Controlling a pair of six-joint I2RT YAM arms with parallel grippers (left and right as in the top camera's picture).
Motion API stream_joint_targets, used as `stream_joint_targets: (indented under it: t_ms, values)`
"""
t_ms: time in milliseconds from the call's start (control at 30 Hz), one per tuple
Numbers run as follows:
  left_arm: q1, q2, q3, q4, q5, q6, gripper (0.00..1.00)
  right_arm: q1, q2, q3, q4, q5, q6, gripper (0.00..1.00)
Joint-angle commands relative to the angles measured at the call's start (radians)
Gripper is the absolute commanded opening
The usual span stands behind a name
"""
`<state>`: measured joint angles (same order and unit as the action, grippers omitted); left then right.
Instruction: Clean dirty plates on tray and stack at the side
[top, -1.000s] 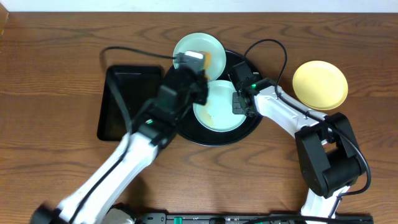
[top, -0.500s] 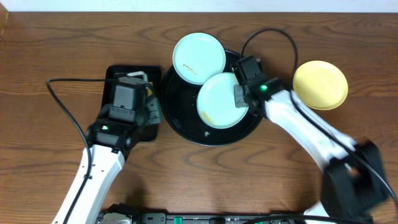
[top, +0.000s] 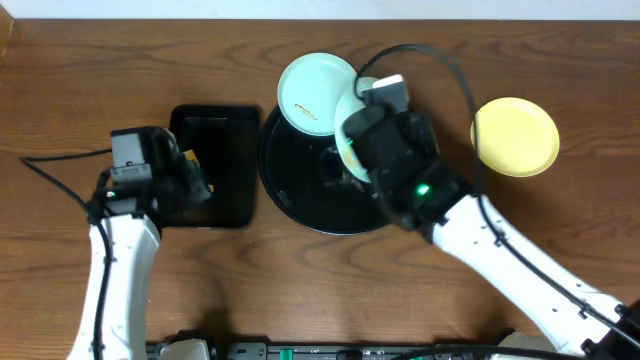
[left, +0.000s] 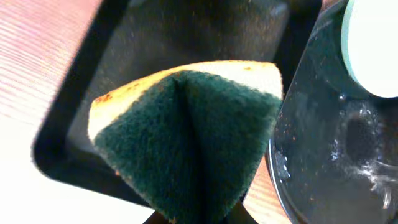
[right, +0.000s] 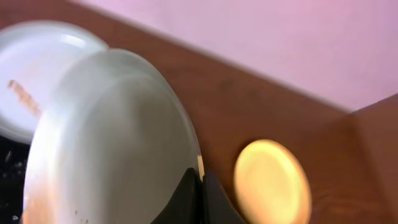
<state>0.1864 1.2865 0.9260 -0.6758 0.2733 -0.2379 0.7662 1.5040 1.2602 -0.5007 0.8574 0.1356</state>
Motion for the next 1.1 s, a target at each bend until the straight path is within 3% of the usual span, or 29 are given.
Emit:
stream_joint_targets:
  t_ms: [0,133,333,633,867,1067]
  values:
    - [0.039,0.063,0.007,0.007,0.138,0.069,0.1,0.063,0.023,0.008,0.045,0.312,-0.02,0.01]
    - [0.037,0.157,0.007,0.047,0.138,0.111,0.08,0.107,0.045,0.007,0.095,0.421,-0.017,0.01]
    - [0.03,0.279,0.007,0.159,0.137,0.163,0.08,0.111,0.064,0.006,0.113,0.413,0.042,0.01]
    - [-0.021,0.36,0.007,0.214,0.119,0.201,0.08,0.078,0.065,0.003,0.052,0.13,0.048,0.01]
    - [-0.042,0.359,0.007,0.24,0.066,0.201,0.08,0.045,0.065,0.001,0.064,0.135,0.049,0.01]
    - [-0.042,0.359,0.007,0.24,0.066,0.2,0.08,0.057,0.065,0.001,0.259,0.261,-0.165,0.01]
